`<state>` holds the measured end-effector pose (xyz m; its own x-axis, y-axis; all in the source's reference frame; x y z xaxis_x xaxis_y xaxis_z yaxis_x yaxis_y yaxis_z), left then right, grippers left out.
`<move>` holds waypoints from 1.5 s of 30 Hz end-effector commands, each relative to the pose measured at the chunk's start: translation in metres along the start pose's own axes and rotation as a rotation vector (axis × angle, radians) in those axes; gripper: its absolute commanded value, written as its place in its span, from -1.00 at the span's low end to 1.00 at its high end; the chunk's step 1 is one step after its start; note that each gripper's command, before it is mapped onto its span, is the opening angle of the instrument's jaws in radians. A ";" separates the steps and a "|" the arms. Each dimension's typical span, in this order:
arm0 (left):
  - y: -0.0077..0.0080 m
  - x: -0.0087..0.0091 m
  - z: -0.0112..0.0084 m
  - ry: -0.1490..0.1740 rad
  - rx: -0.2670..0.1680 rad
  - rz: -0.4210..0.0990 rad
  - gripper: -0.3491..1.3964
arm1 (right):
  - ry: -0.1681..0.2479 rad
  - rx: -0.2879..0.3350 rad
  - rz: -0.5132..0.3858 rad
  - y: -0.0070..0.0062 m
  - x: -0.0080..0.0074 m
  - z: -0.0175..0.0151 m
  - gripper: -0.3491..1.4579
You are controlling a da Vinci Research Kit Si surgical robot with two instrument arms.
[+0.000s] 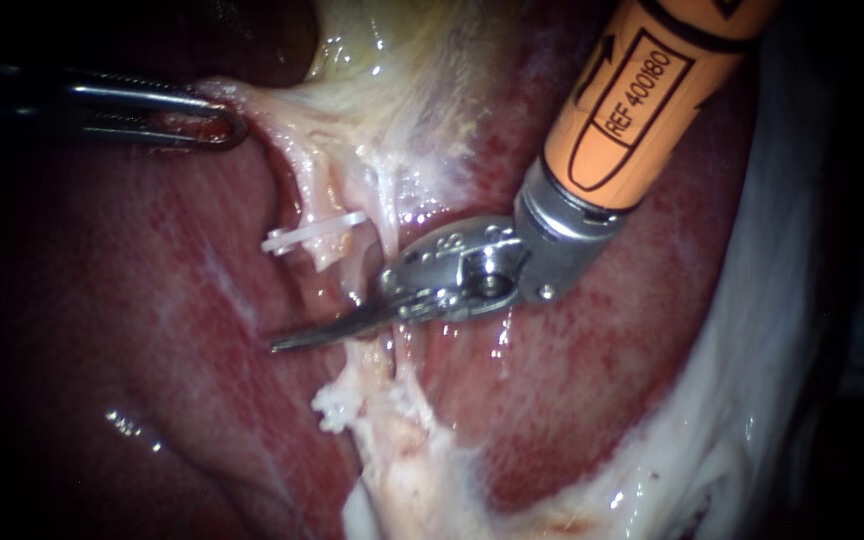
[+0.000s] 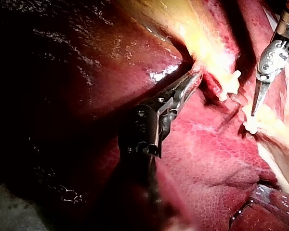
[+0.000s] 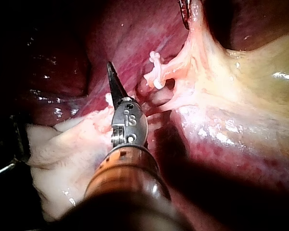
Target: Go back from the cut left tube
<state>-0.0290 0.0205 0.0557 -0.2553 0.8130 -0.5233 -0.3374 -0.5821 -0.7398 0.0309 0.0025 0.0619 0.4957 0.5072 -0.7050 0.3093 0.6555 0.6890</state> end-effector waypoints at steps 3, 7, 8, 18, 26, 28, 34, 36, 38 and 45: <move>0.0000 0.0000 0.0000 0.000 0.000 0.000 -1.00 | 0.003 -0.015 0.000 0.0000 0.0000 0.0000 -0.31; 0.0000 0.0000 0.0000 0.000 0.000 0.000 -1.00 | 0.015 -0.057 0.043 0.0000 0.0002 0.0002 0.69; 0.0000 0.0000 0.0000 0.000 0.000 0.000 -1.00 | 0.019 -0.070 0.043 0.0000 0.0003 0.0003 0.77; -0.0001 -0.0001 -0.0001 0.000 -0.001 0.001 -1.00 | 0.063 -0.303 0.006 -0.0016 -0.0011 -0.0018 0.97; -0.0002 -0.0003 0.0000 0.000 -0.001 0.002 -1.00 | -0.011 -0.510 -0.190 -0.0047 -0.0038 -0.0064 0.97; -0.0002 -0.0003 0.0000 0.000 -0.001 0.002 -1.00 | -0.069 -0.545 -0.219 -0.0054 -0.0044 -0.0077 0.97; -0.0002 -0.0003 0.0000 0.000 0.000 0.002 -1.00 | -0.194 -0.625 -0.223 -0.0070 -0.0051 -0.0118 0.97; -0.0002 -0.0004 0.0000 0.000 0.000 0.002 -1.00 | -0.206 -0.650 -0.219 -0.0074 -0.0050 -0.0129 0.97; -0.0002 -0.0004 0.0001 0.000 0.000 0.002 -1.00 | -0.215 -0.672 -0.219 -0.0076 -0.0048 -0.0139 0.99; -0.0003 -0.0005 0.0003 0.001 0.002 0.003 -1.00 | -0.224 -0.703 -0.187 -0.0079 -0.0044 -0.0165 0.99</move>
<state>-0.0292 0.0202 0.0564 -0.2553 0.8112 -0.5261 -0.3388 -0.5847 -0.7372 0.0129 0.0043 0.0567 0.6625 0.2769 -0.6960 -0.1488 0.9593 0.2400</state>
